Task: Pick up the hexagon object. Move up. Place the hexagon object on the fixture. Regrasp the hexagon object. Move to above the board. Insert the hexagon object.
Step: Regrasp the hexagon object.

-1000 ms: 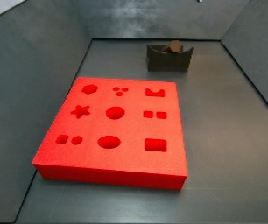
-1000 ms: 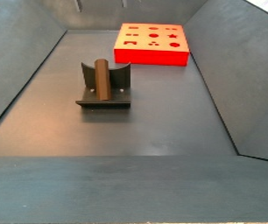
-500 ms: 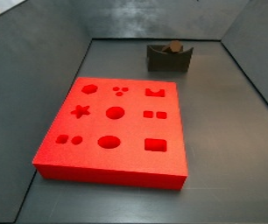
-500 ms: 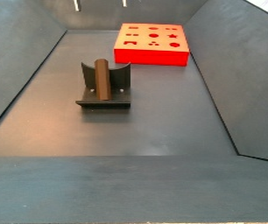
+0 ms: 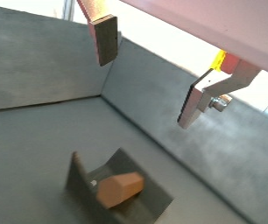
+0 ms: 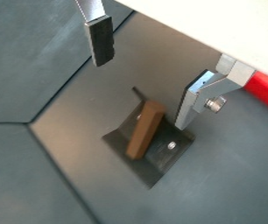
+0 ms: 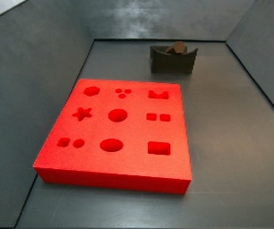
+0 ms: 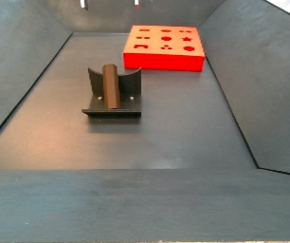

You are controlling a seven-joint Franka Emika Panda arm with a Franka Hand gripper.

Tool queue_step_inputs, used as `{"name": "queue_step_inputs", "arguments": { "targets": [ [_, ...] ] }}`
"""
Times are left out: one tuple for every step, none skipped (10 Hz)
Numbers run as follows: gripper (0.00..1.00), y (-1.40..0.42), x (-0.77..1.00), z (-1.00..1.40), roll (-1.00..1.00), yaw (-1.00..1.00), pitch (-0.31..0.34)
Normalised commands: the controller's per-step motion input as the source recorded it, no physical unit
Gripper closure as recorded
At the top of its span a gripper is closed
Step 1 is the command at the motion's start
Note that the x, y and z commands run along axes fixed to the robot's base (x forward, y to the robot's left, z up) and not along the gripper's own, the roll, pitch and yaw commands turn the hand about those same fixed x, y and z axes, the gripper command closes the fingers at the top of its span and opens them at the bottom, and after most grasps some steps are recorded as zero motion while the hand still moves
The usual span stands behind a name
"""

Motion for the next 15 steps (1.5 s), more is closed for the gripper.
{"name": "queue_step_inputs", "arguments": {
  "targets": [
    [0.00,-0.03,0.07,-0.02,1.00,0.06,0.065],
    [0.00,-0.04,0.09,-0.02,1.00,0.07,0.093],
    [0.00,-0.04,0.10,-0.02,1.00,0.09,0.118],
    [0.00,-0.04,0.10,-0.02,1.00,0.12,0.151],
    [0.00,-0.04,0.10,-0.02,1.00,0.14,0.169],
    [0.00,-0.04,0.11,-0.02,0.76,0.17,0.156],
    [0.00,-0.05,0.10,-0.02,0.52,0.19,0.130],
    [0.00,-0.05,0.11,-0.02,0.34,0.20,0.110],
    [0.00,-0.04,0.10,-0.01,0.25,0.20,0.094],
    [0.00,-0.03,0.09,-0.01,0.17,0.20,0.047],
    [0.00,0.07,0.03,-1.00,0.00,0.22,0.072],
    [0.00,0.07,0.04,-1.00,0.00,0.20,0.053],
    [0.00,0.07,0.05,-1.00,0.00,0.19,0.010],
    [0.00,0.06,0.06,-1.00,0.03,0.17,-0.047],
    [0.00,0.06,0.07,-1.00,0.04,0.15,-0.071]
  ]
}}
